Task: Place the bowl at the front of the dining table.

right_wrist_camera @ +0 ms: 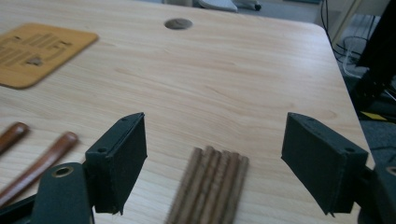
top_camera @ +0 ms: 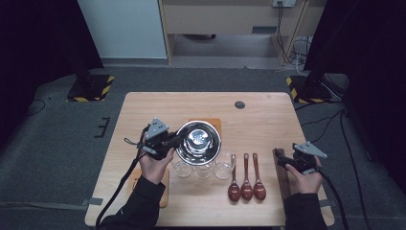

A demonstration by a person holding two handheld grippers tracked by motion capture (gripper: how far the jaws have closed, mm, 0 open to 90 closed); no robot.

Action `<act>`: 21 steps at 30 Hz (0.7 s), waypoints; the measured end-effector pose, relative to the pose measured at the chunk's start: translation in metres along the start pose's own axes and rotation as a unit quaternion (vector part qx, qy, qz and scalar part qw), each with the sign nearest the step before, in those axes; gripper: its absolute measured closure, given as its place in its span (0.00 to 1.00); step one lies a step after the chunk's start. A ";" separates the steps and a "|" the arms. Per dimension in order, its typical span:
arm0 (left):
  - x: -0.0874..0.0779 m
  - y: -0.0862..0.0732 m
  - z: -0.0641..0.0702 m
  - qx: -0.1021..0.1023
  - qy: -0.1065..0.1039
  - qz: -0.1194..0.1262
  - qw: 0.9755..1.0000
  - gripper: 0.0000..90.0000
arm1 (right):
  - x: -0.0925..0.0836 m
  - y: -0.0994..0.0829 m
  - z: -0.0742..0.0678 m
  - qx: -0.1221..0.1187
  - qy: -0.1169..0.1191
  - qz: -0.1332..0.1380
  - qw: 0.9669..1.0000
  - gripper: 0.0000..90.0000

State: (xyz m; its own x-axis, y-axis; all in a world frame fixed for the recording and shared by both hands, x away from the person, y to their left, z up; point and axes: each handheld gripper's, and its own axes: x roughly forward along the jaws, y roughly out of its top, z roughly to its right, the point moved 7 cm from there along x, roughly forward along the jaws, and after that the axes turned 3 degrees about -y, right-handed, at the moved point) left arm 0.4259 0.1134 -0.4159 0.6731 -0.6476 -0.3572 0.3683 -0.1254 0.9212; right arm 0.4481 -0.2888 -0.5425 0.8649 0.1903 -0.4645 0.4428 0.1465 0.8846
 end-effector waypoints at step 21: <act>0.035 0.020 -0.021 -0.008 0.011 0.003 1.000 0.94 | 0.009 -0.031 0.043 -0.001 -0.056 -0.044 0.997 0.22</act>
State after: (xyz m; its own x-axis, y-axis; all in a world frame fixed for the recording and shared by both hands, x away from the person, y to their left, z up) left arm 0.4704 0.1038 -0.4131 0.6895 -0.6312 -0.3551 0.3741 -0.1093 0.9209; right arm 0.4528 -0.3329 -0.5721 0.8441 0.0677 -0.5319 0.5172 0.1591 0.8409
